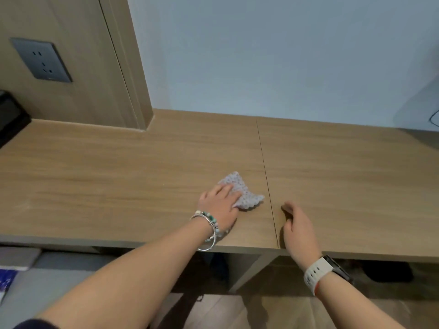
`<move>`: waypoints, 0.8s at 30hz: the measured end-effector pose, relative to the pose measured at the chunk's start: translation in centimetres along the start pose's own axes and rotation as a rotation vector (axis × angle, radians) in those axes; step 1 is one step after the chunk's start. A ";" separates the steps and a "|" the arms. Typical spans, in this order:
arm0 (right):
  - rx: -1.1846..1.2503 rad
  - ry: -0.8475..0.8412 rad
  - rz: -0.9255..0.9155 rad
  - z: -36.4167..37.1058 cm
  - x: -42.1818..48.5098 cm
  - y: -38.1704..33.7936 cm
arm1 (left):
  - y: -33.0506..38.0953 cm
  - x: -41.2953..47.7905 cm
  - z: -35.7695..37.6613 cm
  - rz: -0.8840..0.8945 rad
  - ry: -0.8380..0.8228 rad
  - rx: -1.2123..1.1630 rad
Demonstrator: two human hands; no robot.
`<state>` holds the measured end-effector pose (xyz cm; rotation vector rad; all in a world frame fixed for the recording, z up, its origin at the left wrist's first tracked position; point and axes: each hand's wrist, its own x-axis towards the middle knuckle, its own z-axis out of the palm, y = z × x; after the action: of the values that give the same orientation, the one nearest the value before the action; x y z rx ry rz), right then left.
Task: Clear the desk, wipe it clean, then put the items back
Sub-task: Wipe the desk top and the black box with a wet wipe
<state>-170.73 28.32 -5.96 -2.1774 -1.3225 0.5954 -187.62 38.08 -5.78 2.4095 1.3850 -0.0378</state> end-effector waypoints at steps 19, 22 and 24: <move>-0.148 -0.156 -0.327 5.0 -0.4 -8.4 | -9.7 -8.9 -3.9 -0.019 0.389 -0.061; -0.208 -0.226 -0.422 8.1 -0.4 -11.7 | -14.9 -10.8 -5.1 -0.271 0.509 -0.039; -0.231 -0.247 -0.466 10.1 -0.2 -13.9 | -18.6 -12.3 -5.7 -0.379 0.584 -0.037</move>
<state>-186.23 35.61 -4.91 -1.9014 -2.0398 0.5567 -210.57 38.11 -3.49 2.1763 2.0521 0.6325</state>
